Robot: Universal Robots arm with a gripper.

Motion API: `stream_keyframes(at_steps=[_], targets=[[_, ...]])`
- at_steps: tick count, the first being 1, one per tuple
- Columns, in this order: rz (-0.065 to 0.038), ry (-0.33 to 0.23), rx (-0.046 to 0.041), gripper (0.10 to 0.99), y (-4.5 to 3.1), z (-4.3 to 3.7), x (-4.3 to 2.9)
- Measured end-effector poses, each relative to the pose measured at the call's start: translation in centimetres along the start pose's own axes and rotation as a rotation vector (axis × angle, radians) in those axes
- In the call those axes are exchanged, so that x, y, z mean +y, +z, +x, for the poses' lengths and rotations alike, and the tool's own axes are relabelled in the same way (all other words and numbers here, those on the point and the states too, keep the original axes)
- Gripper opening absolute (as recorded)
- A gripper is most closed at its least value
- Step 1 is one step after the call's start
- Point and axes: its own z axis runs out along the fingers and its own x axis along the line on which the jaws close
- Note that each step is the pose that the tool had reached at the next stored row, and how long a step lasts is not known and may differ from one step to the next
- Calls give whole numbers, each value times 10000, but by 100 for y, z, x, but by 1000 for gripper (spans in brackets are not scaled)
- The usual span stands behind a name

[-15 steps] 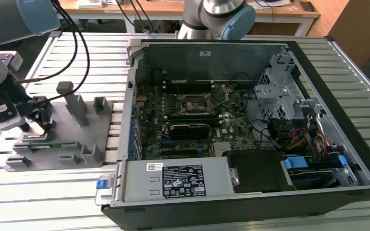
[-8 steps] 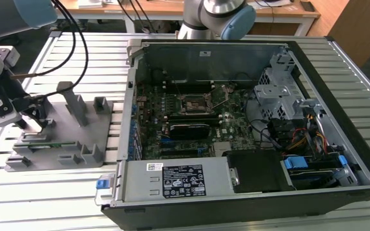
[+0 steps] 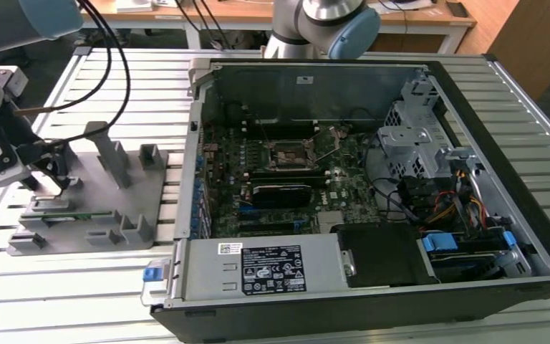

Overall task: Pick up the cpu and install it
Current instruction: 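Pick up the cpu and move it towards the insertion slot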

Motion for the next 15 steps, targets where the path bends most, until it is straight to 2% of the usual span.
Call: stream_keyframes(at_steps=[5,6,15], targets=[[0,0,0,525,-50,0,2],[0,0,0,525,-88,0,5],[-7,-1,-1,525,-198,1,10]])
